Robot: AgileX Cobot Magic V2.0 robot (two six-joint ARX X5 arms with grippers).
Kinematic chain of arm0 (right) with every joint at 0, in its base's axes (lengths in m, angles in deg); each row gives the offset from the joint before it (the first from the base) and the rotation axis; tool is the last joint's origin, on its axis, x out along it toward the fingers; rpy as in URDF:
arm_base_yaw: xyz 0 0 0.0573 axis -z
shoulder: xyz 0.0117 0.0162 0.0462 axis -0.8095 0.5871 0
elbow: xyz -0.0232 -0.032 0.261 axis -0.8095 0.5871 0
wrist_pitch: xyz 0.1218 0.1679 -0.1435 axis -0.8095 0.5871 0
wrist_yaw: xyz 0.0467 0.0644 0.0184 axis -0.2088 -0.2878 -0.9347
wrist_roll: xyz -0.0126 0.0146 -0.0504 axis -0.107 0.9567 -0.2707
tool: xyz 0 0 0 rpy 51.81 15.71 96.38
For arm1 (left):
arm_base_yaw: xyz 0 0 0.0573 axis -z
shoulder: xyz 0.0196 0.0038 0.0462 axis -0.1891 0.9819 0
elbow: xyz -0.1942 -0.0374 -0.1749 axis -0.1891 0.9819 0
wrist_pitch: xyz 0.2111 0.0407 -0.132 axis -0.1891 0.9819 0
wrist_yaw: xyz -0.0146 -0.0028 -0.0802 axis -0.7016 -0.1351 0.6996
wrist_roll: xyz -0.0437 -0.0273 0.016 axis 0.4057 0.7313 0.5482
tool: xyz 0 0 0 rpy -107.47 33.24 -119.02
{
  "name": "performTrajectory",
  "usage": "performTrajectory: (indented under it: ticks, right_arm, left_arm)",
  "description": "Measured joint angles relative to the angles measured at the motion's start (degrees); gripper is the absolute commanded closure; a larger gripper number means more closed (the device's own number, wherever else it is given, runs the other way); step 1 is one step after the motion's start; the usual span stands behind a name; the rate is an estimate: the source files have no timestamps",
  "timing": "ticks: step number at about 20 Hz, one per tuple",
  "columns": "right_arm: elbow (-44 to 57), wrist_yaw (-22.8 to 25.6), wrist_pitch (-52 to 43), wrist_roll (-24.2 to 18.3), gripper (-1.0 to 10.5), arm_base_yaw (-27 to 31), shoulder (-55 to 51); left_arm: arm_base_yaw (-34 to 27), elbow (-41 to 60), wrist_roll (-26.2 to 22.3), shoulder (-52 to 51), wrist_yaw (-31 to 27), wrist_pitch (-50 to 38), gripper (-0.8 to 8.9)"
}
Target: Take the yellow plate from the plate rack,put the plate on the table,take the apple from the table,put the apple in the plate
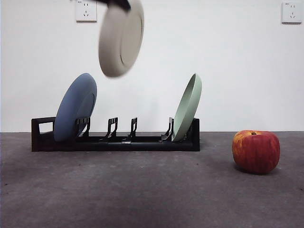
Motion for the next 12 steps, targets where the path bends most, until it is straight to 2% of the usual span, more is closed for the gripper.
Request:
performTrajectory:
  ticks: [1, 4, 8, 12]
  right_arm:
    - [0.0, 0.0, -0.6, 0.0, 3.5, 0.0, 0.0]
    - [0.0, 0.0, -1.3, 0.0, 3.5, 0.0, 0.0]
    - [0.0, 0.0, -2.9, 0.0, 3.5, 0.0, 0.0]
    - [0.0, 0.0, -4.0, 0.0, 3.5, 0.0, 0.1]
  left_arm:
    - [1.3, 0.0, -1.9, -2.1, -1.9, 2.5, 8.22]
    - [7.1, -0.1, -8.1, -6.5, -13.0, 11.9, 8.20]
    - [17.6, 0.4, -11.9, -6.0, -26.9, 23.2, 8.19]
    - [28.2, 9.0, -12.3, -5.8, -39.6, 21.6, 8.19]
